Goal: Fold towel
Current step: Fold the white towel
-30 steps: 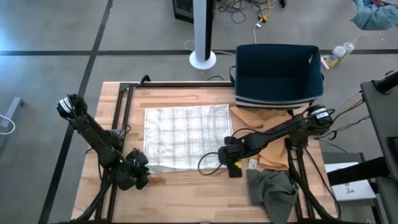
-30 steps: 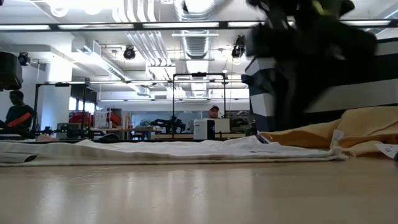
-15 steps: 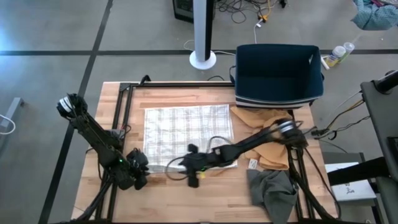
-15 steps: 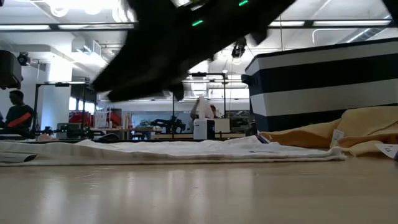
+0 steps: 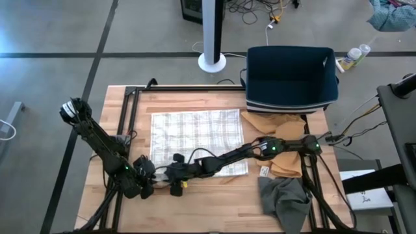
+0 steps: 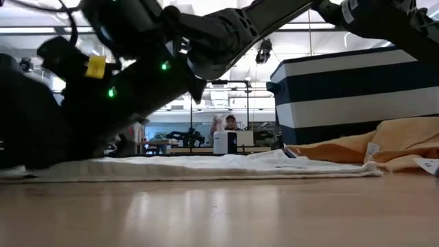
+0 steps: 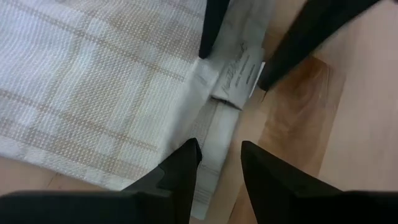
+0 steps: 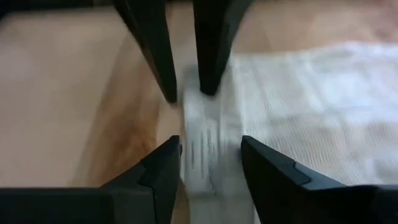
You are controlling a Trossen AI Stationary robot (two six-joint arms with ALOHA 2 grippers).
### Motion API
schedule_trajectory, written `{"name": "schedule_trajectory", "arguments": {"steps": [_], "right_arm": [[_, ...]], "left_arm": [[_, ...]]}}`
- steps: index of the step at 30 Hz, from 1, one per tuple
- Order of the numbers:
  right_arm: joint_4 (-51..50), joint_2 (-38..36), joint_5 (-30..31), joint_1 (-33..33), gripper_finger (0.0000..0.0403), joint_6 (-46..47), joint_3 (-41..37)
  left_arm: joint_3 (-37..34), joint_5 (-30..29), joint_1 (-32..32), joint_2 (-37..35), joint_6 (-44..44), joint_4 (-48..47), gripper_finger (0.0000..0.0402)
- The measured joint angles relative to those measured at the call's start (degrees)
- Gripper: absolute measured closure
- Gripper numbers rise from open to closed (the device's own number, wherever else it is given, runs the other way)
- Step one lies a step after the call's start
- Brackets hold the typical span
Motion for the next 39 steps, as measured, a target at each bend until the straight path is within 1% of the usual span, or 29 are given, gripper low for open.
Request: {"name": "schedule_trajectory", "arguments": {"steps": [8, 12, 20, 23, 27, 31, 39], "right_arm": [[-1.37, 0.31, 0.68, 0.03, 0.0261, -0.57, 1.58], [-0.44, -0.32, 0.94, 0.04, 0.0254, -0.11, 2.73], [-1.46, -0.49, 0.66, -0.57, 0.0239, 3.66, 2.2], [-3.28, -0.27, -1.11, -0.94, 0.0238, 3.81, 1.67], [-3.17, -0.18, -4.27, -1.17, 0.0239, 4.57, 1.58], [-4.23, -0.23, -5.13, -1.11, 0.0245, 5.44, 1.4], [-5.37, -0.26, -4.96, -1.07, 0.0275, 2.12, 1.25]], "left_arm": [[0.02, 0.0, 0.0, 0.0, 0.02, 0.31, 0.0283], [0.0, 0.06, 0.0, 0.0, 0.49, 0.35, 0.0285], [0.02, 0.06, 0.0, 0.0, 0.57, 0.42, 0.0279], [0.02, 0.06, 0.0, 0.0, 0.57, 0.42, 0.028], [0.02, 0.04, 0.0, -0.02, 0.58, 0.42, 0.0283], [0.02, 0.07, 0.0, -0.02, 0.5, 0.78, 0.0281], [0.04, 0.06, 0.0, 0.0, 0.44, 0.94, 0.0282]]}}
